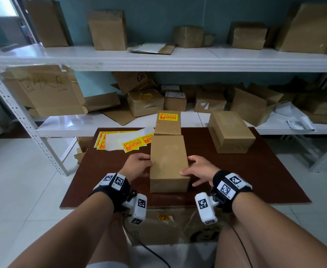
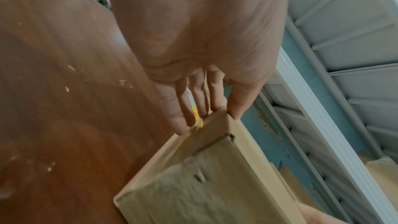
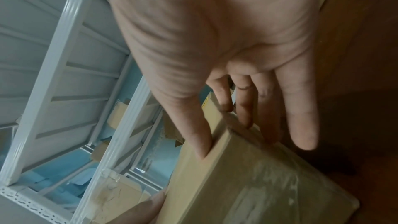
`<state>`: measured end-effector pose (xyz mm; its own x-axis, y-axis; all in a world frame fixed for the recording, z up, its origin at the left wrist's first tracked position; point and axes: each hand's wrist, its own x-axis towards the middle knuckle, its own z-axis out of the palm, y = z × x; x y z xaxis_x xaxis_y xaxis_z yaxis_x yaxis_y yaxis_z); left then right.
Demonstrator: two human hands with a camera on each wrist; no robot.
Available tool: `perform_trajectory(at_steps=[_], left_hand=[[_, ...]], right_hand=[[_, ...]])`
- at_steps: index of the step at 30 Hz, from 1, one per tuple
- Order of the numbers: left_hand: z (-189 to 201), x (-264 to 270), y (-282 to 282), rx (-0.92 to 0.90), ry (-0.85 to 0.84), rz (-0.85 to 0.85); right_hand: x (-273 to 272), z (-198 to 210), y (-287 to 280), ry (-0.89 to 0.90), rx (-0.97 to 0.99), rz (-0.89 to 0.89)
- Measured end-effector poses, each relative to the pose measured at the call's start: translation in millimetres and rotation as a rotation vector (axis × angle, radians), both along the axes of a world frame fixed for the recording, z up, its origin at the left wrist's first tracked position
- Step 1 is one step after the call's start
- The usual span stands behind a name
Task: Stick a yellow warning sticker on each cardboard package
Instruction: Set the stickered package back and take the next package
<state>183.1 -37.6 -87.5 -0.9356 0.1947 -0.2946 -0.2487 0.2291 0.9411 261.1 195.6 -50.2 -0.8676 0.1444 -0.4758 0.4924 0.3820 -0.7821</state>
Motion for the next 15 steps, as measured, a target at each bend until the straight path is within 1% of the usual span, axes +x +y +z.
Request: perform_trajectory(at_steps=[4,7,10,12,15], left_hand=[[1,-15,-7,-0.074,0.003,-0.023],[5,-43,-15,-0.099,0.002,0.037],[5,-79,-24,-0.187,0.023,0.09],[3,-105,-30,-0.303,0.064,0.125],[-9,-140,-39,-0.602,0.082,0.16]], right_hand=[[-15,6,17,-0.006,-0.005,0.033],[-33,13,30,0.024,-0.005,-0.03],[-55,16,40,0.052,-0.019,-0.077],[-69,14,43,0.079,-0.04,-0.099],[-90,8,42,0.175,-0.064,-0.165]])
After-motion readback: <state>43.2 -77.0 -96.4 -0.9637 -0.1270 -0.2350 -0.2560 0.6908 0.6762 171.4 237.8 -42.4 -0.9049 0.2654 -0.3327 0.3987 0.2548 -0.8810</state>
